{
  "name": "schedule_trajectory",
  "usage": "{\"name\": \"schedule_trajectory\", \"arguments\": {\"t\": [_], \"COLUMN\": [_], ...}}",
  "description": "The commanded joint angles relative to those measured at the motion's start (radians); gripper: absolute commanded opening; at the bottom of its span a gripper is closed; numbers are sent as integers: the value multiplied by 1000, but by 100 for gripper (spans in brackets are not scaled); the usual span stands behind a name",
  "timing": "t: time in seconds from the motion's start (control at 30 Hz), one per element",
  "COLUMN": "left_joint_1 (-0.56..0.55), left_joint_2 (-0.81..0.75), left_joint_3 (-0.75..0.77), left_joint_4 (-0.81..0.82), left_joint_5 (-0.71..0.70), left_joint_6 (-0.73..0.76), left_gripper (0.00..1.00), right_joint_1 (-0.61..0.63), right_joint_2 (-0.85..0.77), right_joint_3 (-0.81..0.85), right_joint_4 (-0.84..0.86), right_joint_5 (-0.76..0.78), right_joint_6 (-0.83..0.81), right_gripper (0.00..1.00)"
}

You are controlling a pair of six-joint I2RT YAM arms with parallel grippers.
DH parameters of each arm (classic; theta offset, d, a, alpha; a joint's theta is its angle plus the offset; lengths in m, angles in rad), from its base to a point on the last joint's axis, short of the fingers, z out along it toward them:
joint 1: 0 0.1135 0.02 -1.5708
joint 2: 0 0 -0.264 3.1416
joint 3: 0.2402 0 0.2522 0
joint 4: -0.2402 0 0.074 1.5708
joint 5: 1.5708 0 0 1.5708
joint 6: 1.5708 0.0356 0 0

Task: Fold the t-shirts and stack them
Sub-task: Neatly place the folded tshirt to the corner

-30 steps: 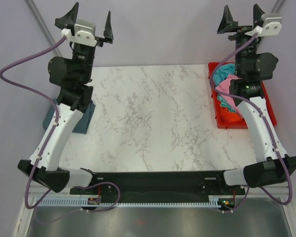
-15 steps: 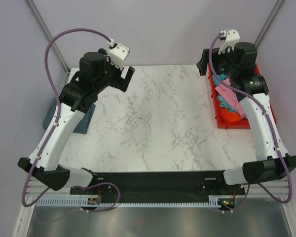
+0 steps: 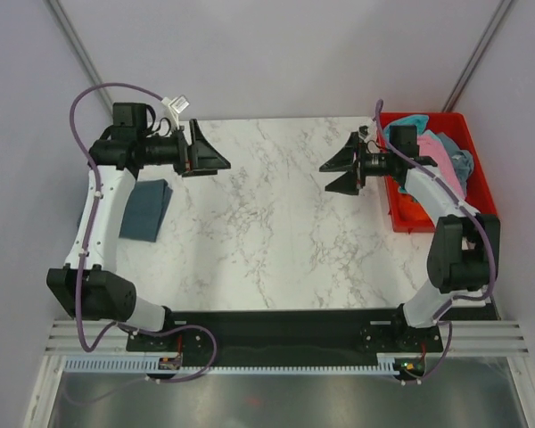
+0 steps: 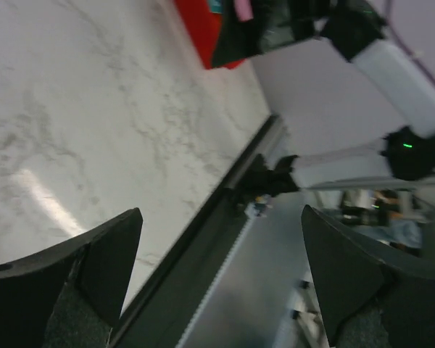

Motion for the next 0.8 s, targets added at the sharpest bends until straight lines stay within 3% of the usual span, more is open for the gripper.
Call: {"name": "schedule_trajectory", "arguments": {"t": [0.0, 0.03, 0.13, 0.43, 0.5, 0.6, 0.63, 0.7, 0.73, 0.77], "left_joint_1": [11, 15, 14, 12, 12, 16, 14, -21, -36, -50], "left_joint_2": [27, 49, 64, 75, 77, 67, 69, 77, 75, 69], "left_joint_3": [-72, -73, -88, -82, -81, -52, 5, 83, 138, 148], "left_joint_4": [333, 338, 358, 393, 395, 358, 238, 79, 32, -13], "left_joint_5": [642, 670, 698, 711, 687, 540, 421, 235, 63, -33], "left_joint_6": [-534, -560, -600, -623, -600, -472, -399, -130, -55, 32], "left_gripper": [99, 99, 99, 98, 92, 94, 94, 92, 92, 92], "right_joint_1": [7, 12, 27, 35, 32, 20, 9, -5, -17, -20], "right_joint_2": [49, 65, 114, 116, 106, 76, 57, 34, 20, 22], "right_joint_3": [83, 131, 259, 297, 305, 316, 320, 329, 346, 418], "right_joint_4": [445, 301, 169, 195, 250, 340, 339, 281, 206, 105], "right_joint_5": [-328, -348, -379, -368, -343, -256, -192, -98, -54, 56], "right_joint_6": [436, 385, 259, 243, 250, 276, 247, 182, 121, -86], "right_gripper": [98, 98, 98, 98, 98, 98, 98, 98, 98, 98]}}
